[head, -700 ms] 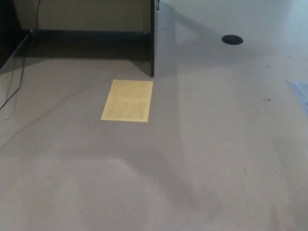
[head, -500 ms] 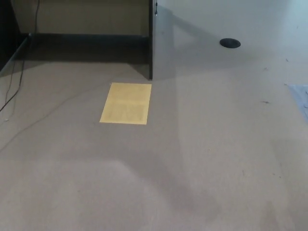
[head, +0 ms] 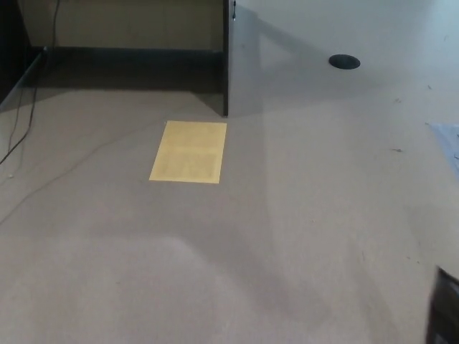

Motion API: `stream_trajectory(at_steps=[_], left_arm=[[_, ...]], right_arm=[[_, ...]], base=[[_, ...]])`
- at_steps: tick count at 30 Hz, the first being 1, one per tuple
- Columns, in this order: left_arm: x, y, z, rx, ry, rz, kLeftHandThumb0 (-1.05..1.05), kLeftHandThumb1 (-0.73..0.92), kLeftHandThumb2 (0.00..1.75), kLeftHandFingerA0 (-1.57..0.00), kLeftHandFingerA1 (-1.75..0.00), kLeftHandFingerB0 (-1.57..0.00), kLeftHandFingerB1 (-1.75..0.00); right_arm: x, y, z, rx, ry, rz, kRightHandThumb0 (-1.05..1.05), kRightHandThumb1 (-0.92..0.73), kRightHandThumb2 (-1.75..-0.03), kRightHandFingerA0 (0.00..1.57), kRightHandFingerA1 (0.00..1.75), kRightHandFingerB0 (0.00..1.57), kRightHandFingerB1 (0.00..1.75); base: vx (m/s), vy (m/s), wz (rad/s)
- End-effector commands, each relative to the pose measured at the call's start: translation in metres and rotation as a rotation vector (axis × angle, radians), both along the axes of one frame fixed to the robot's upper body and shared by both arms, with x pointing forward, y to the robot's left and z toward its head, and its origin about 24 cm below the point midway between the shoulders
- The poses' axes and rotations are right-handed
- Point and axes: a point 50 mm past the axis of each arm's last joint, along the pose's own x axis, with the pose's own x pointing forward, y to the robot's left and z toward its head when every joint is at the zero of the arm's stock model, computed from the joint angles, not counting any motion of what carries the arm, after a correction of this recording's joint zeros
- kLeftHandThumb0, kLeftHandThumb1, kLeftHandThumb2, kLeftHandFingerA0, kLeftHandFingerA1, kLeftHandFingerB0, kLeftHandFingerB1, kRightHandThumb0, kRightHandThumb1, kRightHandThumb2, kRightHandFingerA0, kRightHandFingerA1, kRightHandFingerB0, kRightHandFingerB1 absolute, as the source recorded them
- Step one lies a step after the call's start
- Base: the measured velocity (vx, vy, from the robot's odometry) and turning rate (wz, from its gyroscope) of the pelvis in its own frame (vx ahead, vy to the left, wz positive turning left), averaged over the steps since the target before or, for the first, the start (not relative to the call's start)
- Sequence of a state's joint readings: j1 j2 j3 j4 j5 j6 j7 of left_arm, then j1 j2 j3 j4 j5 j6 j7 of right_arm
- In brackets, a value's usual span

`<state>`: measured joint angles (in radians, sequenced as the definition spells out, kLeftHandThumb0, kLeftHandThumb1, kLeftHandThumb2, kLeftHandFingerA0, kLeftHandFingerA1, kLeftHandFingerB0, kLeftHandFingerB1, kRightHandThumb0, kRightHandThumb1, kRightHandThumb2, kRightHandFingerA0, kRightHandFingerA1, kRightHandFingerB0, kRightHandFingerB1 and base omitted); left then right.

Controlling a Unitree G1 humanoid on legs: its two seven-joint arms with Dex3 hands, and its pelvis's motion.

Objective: A person is holding a plastic bag and the robot extends its left hand to grab the bag by hooking its thumb into the holes at the top and brings its hand down by its side. Then it extends its arm again to hand the plastic bag back to the person.

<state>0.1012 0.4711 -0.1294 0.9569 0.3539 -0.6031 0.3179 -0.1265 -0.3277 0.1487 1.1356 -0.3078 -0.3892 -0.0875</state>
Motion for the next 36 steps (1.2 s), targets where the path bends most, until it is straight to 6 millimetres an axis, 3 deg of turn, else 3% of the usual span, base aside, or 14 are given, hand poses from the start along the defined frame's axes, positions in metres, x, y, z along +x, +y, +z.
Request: stream_trajectory(at_steps=[1, 4, 5, 6, 8, 9, 10, 17, 20, 22, 28, 29, 31, 36], left_arm=[[0.017, -0.013, 0.035, -0.01, -0.335, -0.082, -0.33, 0.27, 0.86, -0.01, -0.51, 0.0, -0.47], [0.031, -0.022, 0.061, -0.021, -0.469, -0.141, -0.69, 0.43, 0.74, -0.04, -0.33, -0.11, -0.37], [0.034, -0.025, 0.069, -0.028, -0.505, -0.157, -0.67, 0.43, 0.75, -0.06, -0.34, -0.1, -0.37], [0.039, -0.03, 0.081, -0.036, -0.555, -0.181, -0.33, 0.26, 0.86, -0.01, -0.51, 0.0, -0.47], [0.045, -0.037, 0.096, -0.041, -0.624, -0.213, -0.33, 0.25, 0.85, -0.01, -0.5, 0.0, -0.47], [0.05, -0.043, 0.108, -0.037, -0.675, -0.24, -0.61, 0.48, 0.55, -0.16, -0.32, -0.2, -0.28], [0.054, -0.051, 0.121, -0.043, -0.727, -0.272, -0.32, 0.22, 0.84, -0.02, -0.5, 0.0, -0.47], [0.068, -0.083, 0.163, -0.06, -0.851, -0.372, -0.32, 0.21, 0.83, 0.0, -0.5, 0.0, -0.47], [0.073, -0.1, 0.179, -0.068, -0.87, -0.422, -0.6, 0.47, 0.56, -0.1, -0.23, -0.12, -0.28], [0.075, -0.109, 0.187, -0.063, -0.897, -0.463, -0.63, 0.4, 0.77, -0.06, -0.3, -0.06, -0.38], [0.084, -0.137, 0.204, -0.062, -0.954, -0.533, -0.61, 0.39, 0.72, -0.06, -0.31, -0.11, -0.31], [0.087, -0.145, 0.209, -0.064, -0.992, -0.56, -0.57, 0.44, 0.54, -0.11, -0.31, -0.14, -0.26], [0.089, -0.151, 0.212, -0.057, -1.001, -0.572, -0.67, 0.44, 0.74, -0.01, -0.35, -0.12, -0.32], [0.092, -0.17, 0.226, -0.031, -1.056, -0.605, -0.65, 0.41, 0.73, -0.05, -0.33, -0.1, -0.28]], right_arm=[[-0.001, -0.008, 0.004, -0.019, -0.027, -0.022, -0.29, -0.68, -0.61, 0.7, 0.52, 0.56, 0.4], [-0.002, -0.008, 0.004, -0.004, -0.034, -0.033, -0.29, -0.69, -0.61, 0.7, 0.56, 0.54, 0.4], [-0.002, -0.008, 0.004, -0.002, -0.032, -0.033, -0.29, -0.69, -0.61, 0.7, 0.58, 0.53, 0.39], [-0.002, -0.008, 0.004, 0.002, -0.031, -0.034, -0.28, -0.69, -0.61, 0.7, 0.58, 0.53, 0.39], [-0.002, -0.008, 0.004, 0.0, -0.031, -0.032, -0.29, -0.69, -0.61, 0.7, 0.58, 0.53, 0.39], [-0.003, -0.008, 0.004, 0.001, -0.032, -0.034, -0.28, -0.68, -0.6, 0.71, 0.56, 0.54, 0.39], [-0.003, -0.008, 0.003, 0.002, -0.032, -0.037, -0.29, -0.68, -0.61, 0.71, 0.56, 0.54, 0.39], [0.0, -0.008, 0.004, -0.011, -0.026, -0.031, -0.3, -0.68, -0.61, 0.72, 0.66, 0.55, 0.4], [-0.001, -0.008, 0.004, -0.017, -0.027, -0.024, -0.3, -0.68, -0.61, 0.72, 0.71, 0.57, 0.4], [-0.001, -0.008, 0.004, -0.014, -0.03, -0.027, -0.29, -0.67, -0.6, 0.73, 0.7, 0.58, 0.41], [0.0, -0.009, 0.005, -0.018, -0.023, -0.013, -0.3, -0.68, -0.6, 0.73, 0.62, 0.58, 0.41], [0.0, -0.009, 0.005, -0.013, -0.023, -0.015, -0.29, -0.68, -0.6, 0.72, 0.59, 0.58, 0.41], [-0.001, -0.009, 0.005, -0.013, -0.025, -0.019, -0.29, -0.67, -0.6, 0.72, 0.7, 0.58, 0.41], [-0.001, -0.01, 0.005, -0.014, -0.021, -0.013, -0.29, -0.67, -0.6, 0.73, 0.68, 0.59, 0.41]], base=[[0.0, 0.0, 0.0], [0.0, 0.0, 0.0], [0.0, 0.0, 0.0], [0.0, 0.0, 0.0], [0.0, 0.0, 0.0], [0.0, 0.0, 0.0], [0.0, 0.0, 0.0], [0.0, 0.0, 0.0], [0.0, 0.0, 0.0], [0.0, 0.0, 0.0], [0.0, 0.0, 0.0], [0.0, 0.0, 0.0], [0.0, 0.0, 0.0], [0.0, 0.0, 0.0]])
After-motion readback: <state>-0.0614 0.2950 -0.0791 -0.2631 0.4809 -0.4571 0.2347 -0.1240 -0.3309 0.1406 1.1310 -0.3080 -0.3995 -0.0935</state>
